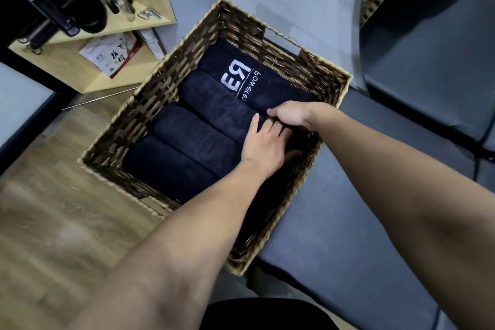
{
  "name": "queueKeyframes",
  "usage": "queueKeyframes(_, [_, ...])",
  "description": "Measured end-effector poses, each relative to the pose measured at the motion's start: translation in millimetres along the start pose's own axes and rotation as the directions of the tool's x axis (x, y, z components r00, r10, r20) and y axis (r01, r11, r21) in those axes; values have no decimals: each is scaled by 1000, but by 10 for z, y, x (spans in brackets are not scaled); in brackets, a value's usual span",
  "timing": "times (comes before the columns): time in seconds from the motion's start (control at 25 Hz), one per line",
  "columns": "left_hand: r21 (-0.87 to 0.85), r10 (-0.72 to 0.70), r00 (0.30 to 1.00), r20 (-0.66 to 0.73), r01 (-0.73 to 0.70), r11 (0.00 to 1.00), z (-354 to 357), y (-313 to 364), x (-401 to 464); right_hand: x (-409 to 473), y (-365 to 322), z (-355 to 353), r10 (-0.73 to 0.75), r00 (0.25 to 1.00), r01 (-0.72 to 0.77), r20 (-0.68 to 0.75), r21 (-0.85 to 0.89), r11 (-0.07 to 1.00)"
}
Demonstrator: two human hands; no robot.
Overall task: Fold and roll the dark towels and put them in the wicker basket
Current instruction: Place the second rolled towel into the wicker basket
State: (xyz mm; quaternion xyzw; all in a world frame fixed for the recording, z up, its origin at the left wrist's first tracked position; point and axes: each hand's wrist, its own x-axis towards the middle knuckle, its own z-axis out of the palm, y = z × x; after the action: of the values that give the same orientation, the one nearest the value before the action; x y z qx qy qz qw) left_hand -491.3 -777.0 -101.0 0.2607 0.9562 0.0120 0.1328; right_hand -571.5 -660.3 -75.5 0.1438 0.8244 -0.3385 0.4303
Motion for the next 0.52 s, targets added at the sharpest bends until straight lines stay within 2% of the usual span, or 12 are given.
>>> queueKeyframes(0.12, [39,-64,990,128,59,998,77,90,97,55,61,82,11,999,-12,31,9,1000])
queueKeyframes(0.2, [-67,-12,986,165,23,998,75,27,130,67,77,71,-62,997,64,38,-78,995])
queueKeyframes(0.28, [-213,77,989,130,-47,976,37,-104,85,17,29,47,-87,996,90,25,-139,986])
queueKeyframes(0.4, [-202,154,986,65,-138,970,-9,-263,-26,-68,-36,-35,-107,994,107,5,-140,984])
queueKeyframes(0.52, [-168,66,993,100,-49,985,16,-282,-107,-179,-94,-158,-100,995,101,8,-117,988])
